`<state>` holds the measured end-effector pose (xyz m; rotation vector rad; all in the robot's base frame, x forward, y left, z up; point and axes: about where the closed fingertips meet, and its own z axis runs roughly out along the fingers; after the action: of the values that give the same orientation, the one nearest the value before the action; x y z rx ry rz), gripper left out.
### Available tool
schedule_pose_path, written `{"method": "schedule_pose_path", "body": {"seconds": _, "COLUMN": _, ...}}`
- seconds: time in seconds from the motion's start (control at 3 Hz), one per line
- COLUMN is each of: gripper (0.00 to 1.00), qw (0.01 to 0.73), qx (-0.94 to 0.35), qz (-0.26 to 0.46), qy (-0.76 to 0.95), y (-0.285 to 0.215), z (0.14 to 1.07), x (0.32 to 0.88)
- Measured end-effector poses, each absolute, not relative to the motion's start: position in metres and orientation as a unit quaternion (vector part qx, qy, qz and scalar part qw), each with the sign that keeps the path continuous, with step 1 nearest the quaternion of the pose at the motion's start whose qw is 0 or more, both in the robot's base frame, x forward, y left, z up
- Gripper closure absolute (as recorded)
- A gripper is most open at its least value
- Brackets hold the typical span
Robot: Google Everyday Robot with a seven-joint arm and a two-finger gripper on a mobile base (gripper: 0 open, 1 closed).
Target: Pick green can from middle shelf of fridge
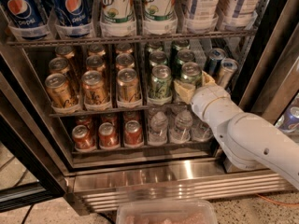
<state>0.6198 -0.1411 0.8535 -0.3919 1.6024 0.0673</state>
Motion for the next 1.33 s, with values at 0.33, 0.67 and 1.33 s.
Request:
{"method": "schedule_pose_path", "body": {"seconds": 0.33, "gripper": 1.0, "qw": 0.677, "qx": -0.18, "qz": 0.037, "qy": 0.713, "y": -0.142, "z": 0.868, "x": 0.619}}
{"method": "schedule_pose_path", "body": {"seconds": 0.67, "gripper": 1.0, "qw": 0.673, "qx": -0.188, "qz": 0.038, "qy": 0.715, "y": -0.145, "z": 0.876, "x": 0.614}}
{"method": "schedule_pose_path", "body": {"seconds": 1.33, "gripper": 1.0, "qw": 0.638, "qx": -0.208, "qz": 0.036, "qy": 0.74, "y": -0.157, "z": 0.87, "x": 0.585}}
